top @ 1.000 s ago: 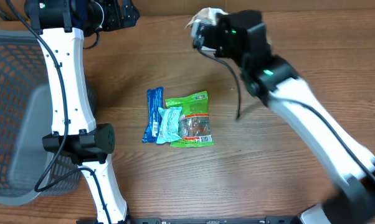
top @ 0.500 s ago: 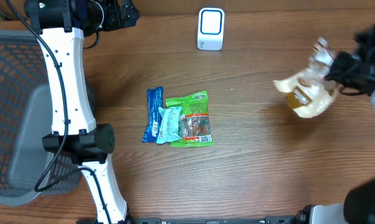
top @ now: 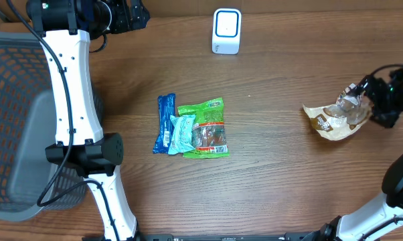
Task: Scan the item barcode
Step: 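Carry the beige bag right and release it on the table, then reach the right gripper to the green Haribo bag and grasp it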
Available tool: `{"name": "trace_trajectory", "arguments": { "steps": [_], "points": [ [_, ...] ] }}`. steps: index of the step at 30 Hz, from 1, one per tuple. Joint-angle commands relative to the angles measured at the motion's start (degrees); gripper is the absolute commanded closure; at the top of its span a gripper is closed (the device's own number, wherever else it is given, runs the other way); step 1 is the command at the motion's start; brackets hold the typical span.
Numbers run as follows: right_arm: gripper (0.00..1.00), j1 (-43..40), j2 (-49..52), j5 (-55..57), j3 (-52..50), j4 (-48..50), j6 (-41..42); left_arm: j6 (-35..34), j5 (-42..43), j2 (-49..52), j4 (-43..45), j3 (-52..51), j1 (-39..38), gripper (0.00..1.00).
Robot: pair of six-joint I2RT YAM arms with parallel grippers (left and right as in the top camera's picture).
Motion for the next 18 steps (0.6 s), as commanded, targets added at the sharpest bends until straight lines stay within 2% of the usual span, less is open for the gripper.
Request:
{"name": "trace_trajectory", "arguments": {
  "steps": [1, 5, 6, 9, 13, 18],
  "points": [
    [0.04, 5.1, -1.4, -3.6, 11.1, -4.5, -2.9, -0.3, 0.4, -0.9, 0.2, 0.8, -0.1, 0.0],
    [0.05, 16.2, -1.3, -8.6, 15.2, -3.3, -11.6, -0.3, 0.4, -0.9, 0.2, 0.8, -0.1, 0.0],
    [0.05, 17.8, -1.3, -8.0, 15.1, -2.7, -12.8, -0.3, 0.4, -0.9, 0.2, 0.8, -0.1, 0.0],
    [0.01, 29.6, 1.0, -3.0, 13.7, 1.5, -21.5, -0.3, 0.4, -0.9, 0.2, 0.8, -0.1, 0.0],
    [0.0, 35.8, 4.3, 2.4, 13.6, 2.7, -25.7, -0.3, 0.4, -0.9, 0.2, 0.8, -0.1, 0.0],
    [0.0, 35.7, 7.3, -9.4, 13.6, 7.1, -33.6, -0.3, 0.4, -0.9, 0.2, 0.8, -0.1, 0.0]
  ]
}}
